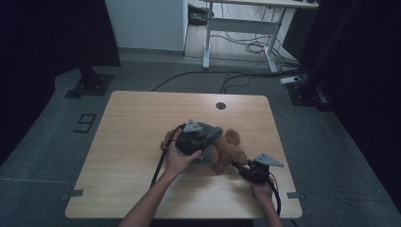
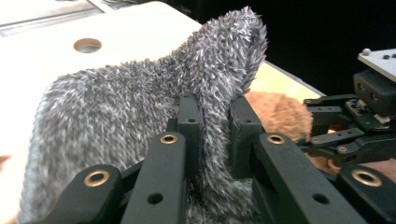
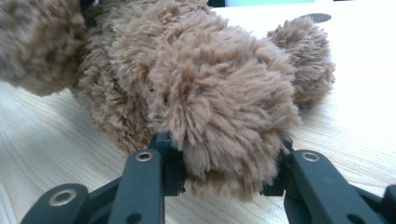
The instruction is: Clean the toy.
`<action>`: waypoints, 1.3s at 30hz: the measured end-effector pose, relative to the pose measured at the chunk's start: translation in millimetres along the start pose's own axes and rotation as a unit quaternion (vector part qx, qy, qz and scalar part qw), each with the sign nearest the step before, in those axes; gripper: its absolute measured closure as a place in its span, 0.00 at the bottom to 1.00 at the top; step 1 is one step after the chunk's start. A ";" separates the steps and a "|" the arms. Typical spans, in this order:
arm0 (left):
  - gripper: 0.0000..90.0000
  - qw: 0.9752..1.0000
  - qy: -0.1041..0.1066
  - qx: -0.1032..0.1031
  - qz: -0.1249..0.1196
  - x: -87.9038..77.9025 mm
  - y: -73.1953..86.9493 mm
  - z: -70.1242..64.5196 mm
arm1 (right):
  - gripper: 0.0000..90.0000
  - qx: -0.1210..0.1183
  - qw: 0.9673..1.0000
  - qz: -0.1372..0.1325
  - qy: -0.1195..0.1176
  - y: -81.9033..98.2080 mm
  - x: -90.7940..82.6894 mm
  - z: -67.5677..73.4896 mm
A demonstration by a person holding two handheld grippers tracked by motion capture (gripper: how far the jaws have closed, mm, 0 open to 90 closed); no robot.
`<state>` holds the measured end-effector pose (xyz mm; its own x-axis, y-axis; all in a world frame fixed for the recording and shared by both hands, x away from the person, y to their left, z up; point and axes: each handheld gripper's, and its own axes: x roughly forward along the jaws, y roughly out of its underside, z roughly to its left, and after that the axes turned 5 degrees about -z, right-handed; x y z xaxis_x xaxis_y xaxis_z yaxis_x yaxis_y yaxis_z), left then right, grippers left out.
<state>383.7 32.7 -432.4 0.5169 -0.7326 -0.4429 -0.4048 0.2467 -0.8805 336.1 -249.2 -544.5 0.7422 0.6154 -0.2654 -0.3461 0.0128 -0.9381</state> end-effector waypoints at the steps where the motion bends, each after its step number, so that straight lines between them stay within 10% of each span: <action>1: 0.86 1.000 0.003 0.002 0.004 4.3 -0.4 -3.4 | 0.68 0.000 1.000 0.000 0.000 0.0 0.0 0.0; 28: 0.87 0.998 0.033 0.012 0.043 10.0 64.7 -24.2 | 0.68 0.004 1.000 0.008 0.002 0.7 -0.9 0.8; 39: 0.87 0.999 0.018 0.022 0.042 4.7 64.0 -29.1 | 0.68 -0.003 1.000 0.010 0.003 -0.3 -1.0 3.0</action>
<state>338.2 26.6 -485.9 0.4546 -0.7304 -0.5097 -0.4110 0.3357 -0.8476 333.8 -247.5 -543.3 0.7381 0.6110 -0.2862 -0.3579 -0.0050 -0.9338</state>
